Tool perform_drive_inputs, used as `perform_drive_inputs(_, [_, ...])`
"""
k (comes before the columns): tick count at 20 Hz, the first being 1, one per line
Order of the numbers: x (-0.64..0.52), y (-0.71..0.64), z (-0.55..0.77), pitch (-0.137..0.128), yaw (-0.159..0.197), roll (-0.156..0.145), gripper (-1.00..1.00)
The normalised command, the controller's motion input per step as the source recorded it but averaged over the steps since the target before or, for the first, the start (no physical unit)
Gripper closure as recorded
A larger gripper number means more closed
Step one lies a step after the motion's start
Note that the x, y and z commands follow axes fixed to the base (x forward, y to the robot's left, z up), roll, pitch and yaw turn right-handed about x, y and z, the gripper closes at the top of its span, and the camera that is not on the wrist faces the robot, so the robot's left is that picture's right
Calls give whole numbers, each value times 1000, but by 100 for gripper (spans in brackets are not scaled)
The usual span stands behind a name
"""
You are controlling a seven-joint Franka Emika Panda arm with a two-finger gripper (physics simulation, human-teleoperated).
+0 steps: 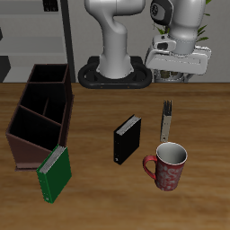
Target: Place the yellow book into the right desk caddy's back compartment
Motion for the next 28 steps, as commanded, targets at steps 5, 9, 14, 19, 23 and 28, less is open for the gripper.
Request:
perform_drive_inputs(5, [5,219,-178,13,5,37,-100])
perform_drive_inputs(9, [73,58,-225,16,-10,20,-100])
perform_drive_inputs(14, [80,-99,-184,1,-3,-21,-100])
perform_drive_inputs(19, [41,-48,-137,6,-4,-3,-100])
perform_drive_inputs(23, [20,-107,-187,4,14,41,-100])
perform_drive_inputs(28, [-9,-131,-287,31,-20,7,-100])
